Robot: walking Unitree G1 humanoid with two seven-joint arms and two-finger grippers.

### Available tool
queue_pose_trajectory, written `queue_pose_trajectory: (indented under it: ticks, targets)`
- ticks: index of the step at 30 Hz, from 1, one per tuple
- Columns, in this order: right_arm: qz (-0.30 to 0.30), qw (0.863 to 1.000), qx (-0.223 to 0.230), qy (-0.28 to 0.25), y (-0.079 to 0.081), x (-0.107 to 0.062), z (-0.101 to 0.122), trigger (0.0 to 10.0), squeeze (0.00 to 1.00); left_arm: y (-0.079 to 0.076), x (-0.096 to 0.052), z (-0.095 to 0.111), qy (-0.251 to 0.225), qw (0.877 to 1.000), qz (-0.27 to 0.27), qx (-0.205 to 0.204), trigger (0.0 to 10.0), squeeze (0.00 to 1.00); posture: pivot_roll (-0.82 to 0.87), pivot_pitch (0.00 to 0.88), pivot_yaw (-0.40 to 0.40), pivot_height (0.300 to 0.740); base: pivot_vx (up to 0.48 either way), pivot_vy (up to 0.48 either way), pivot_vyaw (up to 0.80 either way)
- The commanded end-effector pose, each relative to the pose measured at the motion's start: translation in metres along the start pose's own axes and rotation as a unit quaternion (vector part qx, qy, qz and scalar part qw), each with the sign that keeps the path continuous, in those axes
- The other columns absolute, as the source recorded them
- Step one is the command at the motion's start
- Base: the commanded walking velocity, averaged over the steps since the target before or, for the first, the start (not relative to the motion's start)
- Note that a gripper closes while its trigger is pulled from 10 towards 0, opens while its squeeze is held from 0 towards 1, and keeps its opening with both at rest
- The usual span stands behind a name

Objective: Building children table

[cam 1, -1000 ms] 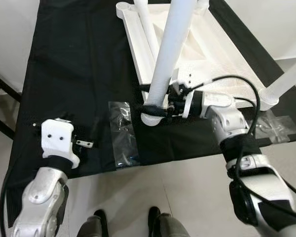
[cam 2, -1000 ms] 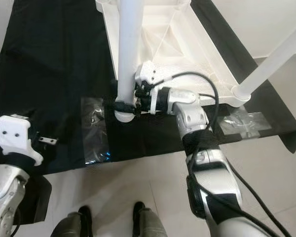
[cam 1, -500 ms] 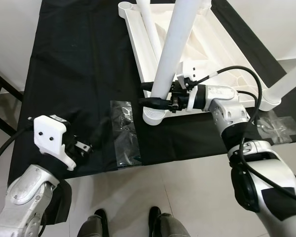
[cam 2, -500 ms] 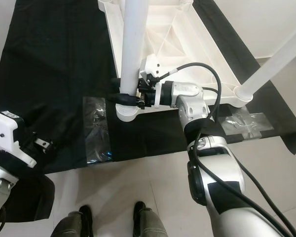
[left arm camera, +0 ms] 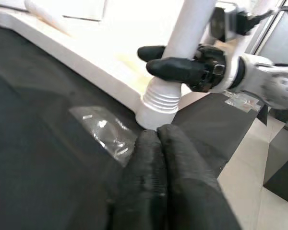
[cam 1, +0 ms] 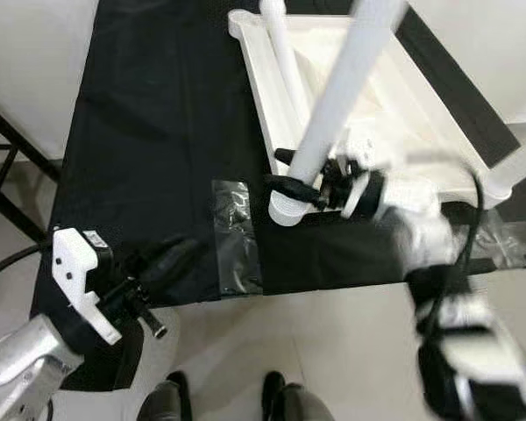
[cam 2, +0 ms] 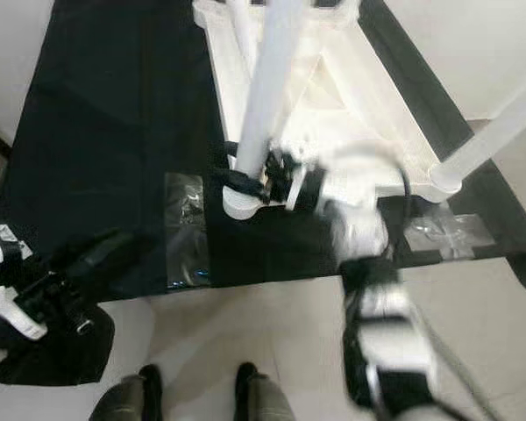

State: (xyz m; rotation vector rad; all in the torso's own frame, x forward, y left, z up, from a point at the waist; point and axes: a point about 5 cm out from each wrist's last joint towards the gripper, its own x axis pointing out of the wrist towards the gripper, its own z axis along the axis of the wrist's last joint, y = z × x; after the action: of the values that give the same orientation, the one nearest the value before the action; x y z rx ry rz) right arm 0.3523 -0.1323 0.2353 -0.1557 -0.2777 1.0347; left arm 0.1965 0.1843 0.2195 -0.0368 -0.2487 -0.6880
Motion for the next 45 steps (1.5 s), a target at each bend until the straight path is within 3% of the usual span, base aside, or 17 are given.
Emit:
queue_pose_trajectory:
  ticks: [1,2,3,4,11,12,13,14,19,20,21,27,29,41,42,44,45]
  targets:
    - [-0.172,0.978,0.043,0.112,0.015,-0.002,-0.046,0.0,0.00,-0.006,-0.001,-0.001,0.004,1.000,-0.012,-0.005,7.7,0.00,0.05,0.353,-0.151,0.740,0.000,0.000,0.00]
    - [-0.300,0.942,0.026,0.151,0.014,-0.007,-0.056,0.0,0.00,-0.007,-0.001,-0.004,0.011,1.000,-0.013,-0.004,7.7,0.00,0.05,0.353,-0.151,0.740,0.000,0.000,0.00]
    - [-0.354,0.920,0.008,0.169,0.029,-0.007,-0.062,0.0,0.00,-0.009,0.001,-0.006,0.015,1.000,-0.018,-0.006,10.0,0.00,0.06,0.351,-0.146,0.740,0.000,0.000,0.00]
    - [-0.376,0.910,-0.001,0.174,0.040,-0.007,-0.063,0.0,0.00,-0.010,0.002,-0.007,0.017,1.000,-0.022,-0.009,10.0,0.00,0.06,0.351,-0.146,0.740,0.000,0.000,0.00]
    - [-0.314,0.937,0.016,0.154,0.045,0.019,-0.055,0.0,0.00,-0.007,0.004,-0.014,0.034,0.999,-0.038,-0.012,10.0,0.00,0.07,0.332,-0.127,0.740,0.000,0.000,0.00]
    - [-0.313,0.936,0.017,0.158,0.044,0.019,-0.052,5.0,0.00,-0.006,0.005,-0.013,0.032,0.999,-0.037,-0.010,10.0,0.00,0.07,0.331,-0.127,0.740,0.000,0.000,0.00]
    - [-0.313,0.936,0.018,0.161,0.043,0.019,-0.049,5.0,0.00,-0.005,0.006,-0.012,0.029,0.999,-0.037,-0.009,10.0,0.00,0.07,0.331,-0.127,0.740,0.000,0.000,0.00]
    - [-0.313,0.937,0.019,0.154,0.039,0.021,-0.044,10.0,0.00,-0.004,0.006,-0.012,0.030,0.999,-0.036,-0.007,10.0,0.00,0.07,0.328,-0.113,0.740,0.000,0.000,0.00]
    - [-0.278,0.952,0.020,0.124,0.036,0.029,-0.028,10.0,0.00,-0.002,0.005,-0.014,0.038,0.999,-0.037,0.001,10.0,0.00,0.09,0.327,-0.106,0.740,0.000,0.000,0.00]
    - [-0.203,0.975,0.003,0.095,0.037,0.033,-0.017,10.0,0.75,-0.002,0.006,-0.013,0.038,0.998,-0.040,0.002,10.0,0.00,0.09,0.325,-0.106,0.740,0.000,0.000,0.00]
    - [-0.153,0.986,0.006,0.072,0.027,0.033,-0.007,10.0,1.00,-0.002,0.006,-0.012,0.036,0.998,-0.045,0.003,10.0,0.00,0.10,0.322,-0.110,0.740,0.000,0.000,0.00]
    - [-0.098,0.994,-0.038,0.038,-0.004,0.025,0.023,10.0,1.00,-0.003,0.006,-0.011,0.033,0.998,-0.054,0.004,10.0,0.00,0.11,0.316,-0.119,0.740,0.000,0.000,0.00]
    - [-0.044,0.995,-0.084,0.036,-0.015,0.022,0.039,10.0,0.00,-0.004,0.006,-0.010,0.032,0.998,-0.056,0.007,10.0,0.00,0.11,0.313,-0.121,0.740,0.000,0.000,0.00]
    - [0.081,0.994,-0.075,0.018,-0.030,0.040,0.057,10.0,0.00,-0.001,0.008,-0.008,0.030,0.998,-0.049,0.029,10.0,0.00,0.11,0.310,-0.150,0.740,0.000,0.000,0.00]
    - [0.112,0.992,-0.051,0.006,-0.031,0.043,0.061,7.5,0.00,-0.001,0.007,-0.008,0.029,0.998,-0.048,0.030,10.0,0.00,0.10,0.310,-0.154,0.740,0.000,0.000,0.00]
    - [0.129,0.991,-0.037,0.000,-0.031,0.043,0.062,7.5,0.00,-0.001,0.007,-0.009,0.030,0.998,-0.048,0.029,10.0,0.00,0.10,0.310,-0.154,0.740,0.000,0.000,0.00]
    - [0.147,0.989,-0.020,-0.007,-0.030,0.042,0.061,0.0,0.00,-0.002,0.007,-0.010,0.030,0.998,-0.049,0.028,10.0,0.00,0.11,0.312,-0.153,0.740,0.000,0.000,0.00]
